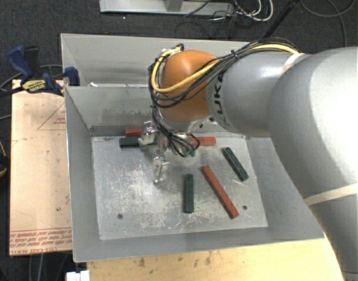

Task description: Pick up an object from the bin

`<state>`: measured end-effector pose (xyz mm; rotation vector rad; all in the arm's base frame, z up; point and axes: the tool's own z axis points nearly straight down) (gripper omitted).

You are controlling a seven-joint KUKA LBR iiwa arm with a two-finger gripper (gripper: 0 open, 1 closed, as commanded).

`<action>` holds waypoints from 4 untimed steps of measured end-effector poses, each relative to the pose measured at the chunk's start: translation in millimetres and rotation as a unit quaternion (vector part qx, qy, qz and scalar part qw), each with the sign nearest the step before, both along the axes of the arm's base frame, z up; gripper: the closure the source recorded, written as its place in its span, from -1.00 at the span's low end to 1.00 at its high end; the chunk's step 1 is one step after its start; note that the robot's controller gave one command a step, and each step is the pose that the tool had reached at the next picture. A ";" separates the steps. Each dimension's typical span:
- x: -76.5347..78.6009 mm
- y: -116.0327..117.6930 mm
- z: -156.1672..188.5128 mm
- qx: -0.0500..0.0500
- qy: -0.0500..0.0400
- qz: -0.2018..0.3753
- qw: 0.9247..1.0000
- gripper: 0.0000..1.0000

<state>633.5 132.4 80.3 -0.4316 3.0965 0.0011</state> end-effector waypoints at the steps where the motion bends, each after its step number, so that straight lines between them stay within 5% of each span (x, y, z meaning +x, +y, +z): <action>1: 18.5 25.5 -1.0 -0.004 0.005 0.034 0.999 -1.00; 2: 19.9 12.4 -0.5 0.004 0.004 0.038 0.999 -1.00; 4: 22.1 -12.1 98.2 -0.001 0.005 0.058 0.998 -1.00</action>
Offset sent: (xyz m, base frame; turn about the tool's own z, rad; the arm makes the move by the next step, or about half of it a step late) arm 0.0160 -0.0160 -0.0103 -0.0722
